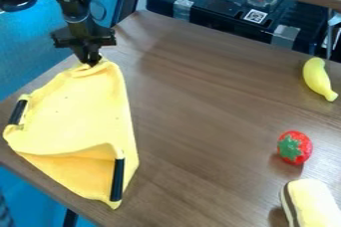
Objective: Fold the cloth from top to bottom
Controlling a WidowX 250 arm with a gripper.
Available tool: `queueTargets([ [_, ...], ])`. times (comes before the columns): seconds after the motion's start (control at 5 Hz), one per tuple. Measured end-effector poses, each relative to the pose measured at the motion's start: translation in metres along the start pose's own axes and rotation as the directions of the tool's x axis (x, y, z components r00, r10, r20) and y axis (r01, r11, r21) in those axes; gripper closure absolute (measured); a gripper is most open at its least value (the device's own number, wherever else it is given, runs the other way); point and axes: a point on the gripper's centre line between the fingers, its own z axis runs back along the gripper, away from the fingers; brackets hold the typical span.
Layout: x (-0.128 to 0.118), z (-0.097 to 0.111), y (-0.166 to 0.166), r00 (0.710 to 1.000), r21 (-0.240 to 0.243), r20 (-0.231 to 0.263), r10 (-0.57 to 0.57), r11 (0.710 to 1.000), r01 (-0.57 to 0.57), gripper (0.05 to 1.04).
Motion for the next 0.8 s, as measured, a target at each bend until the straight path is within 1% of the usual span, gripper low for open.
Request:
queueTargets([
  [0.2,0.006,0.007,-0.006,0.999,-0.039,-0.030,0.035,0.999,-0.036,1.020],
  [0.4,0.011,0.026,-0.011,0.996,-0.109,-0.060,0.067,0.991,-0.074,1.031],
  [0.6,0.013,0.063,-0.013,0.998,-0.200,-0.010,0.066,0.978,-0.066,1.032],
  [0.8,-0.031,0.078,-0.017,0.998,-0.274,0.004,-0.061,0.960,0.059,1.032],
])
